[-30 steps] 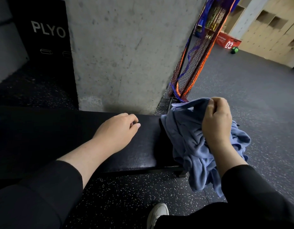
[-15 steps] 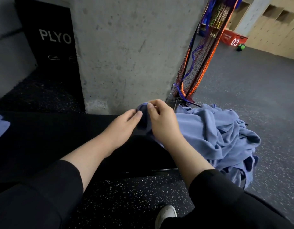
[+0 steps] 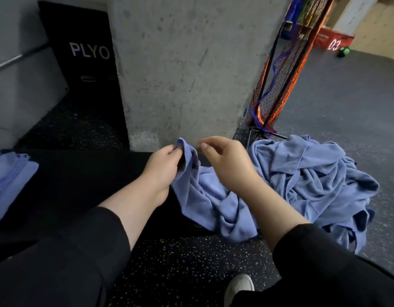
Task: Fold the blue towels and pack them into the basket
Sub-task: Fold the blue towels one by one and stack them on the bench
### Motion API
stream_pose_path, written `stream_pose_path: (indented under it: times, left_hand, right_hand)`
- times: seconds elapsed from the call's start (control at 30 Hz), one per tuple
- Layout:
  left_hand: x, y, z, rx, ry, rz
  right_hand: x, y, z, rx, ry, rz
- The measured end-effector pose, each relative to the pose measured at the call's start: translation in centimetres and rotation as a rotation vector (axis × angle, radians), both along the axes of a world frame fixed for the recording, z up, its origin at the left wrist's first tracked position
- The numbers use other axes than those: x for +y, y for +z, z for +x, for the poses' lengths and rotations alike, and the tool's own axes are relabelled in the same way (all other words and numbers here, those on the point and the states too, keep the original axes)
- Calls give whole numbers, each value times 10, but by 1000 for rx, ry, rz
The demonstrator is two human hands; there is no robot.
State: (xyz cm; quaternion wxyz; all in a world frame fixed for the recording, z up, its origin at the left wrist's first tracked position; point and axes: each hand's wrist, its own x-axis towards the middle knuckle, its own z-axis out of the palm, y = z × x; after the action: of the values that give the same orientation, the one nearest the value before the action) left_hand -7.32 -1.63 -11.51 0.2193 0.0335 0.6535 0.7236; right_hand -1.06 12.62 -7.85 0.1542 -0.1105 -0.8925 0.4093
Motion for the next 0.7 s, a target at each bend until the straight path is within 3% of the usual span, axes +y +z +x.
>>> stream_pose_path:
  times: [0.07, 0.2, 0.33, 0.5, 0.6, 0.7]
  left_hand:
    - [-3, 0, -4, -10, 30, -44]
    - [-8, 4, -6, -14, 47, -39]
    - [-16, 10, -8, -33, 85, -27]
    - [-36, 15, -16, -9, 172, -37]
    - [-53, 20, -25, 33, 283, -17]
    - [-74, 22, -44, 98, 358, -59]
  right_hand:
    - [20, -1, 3, -137, 21, 128]
    - [52, -35, 4, -607, 66, 546]
    - [55, -66, 3, -725, 49, 559]
    - [45, -85, -2, -720, 54, 687]
    - [26, -83, -10, -638, 53, 624]
    - [10, -76, -20, -410, -13, 435]
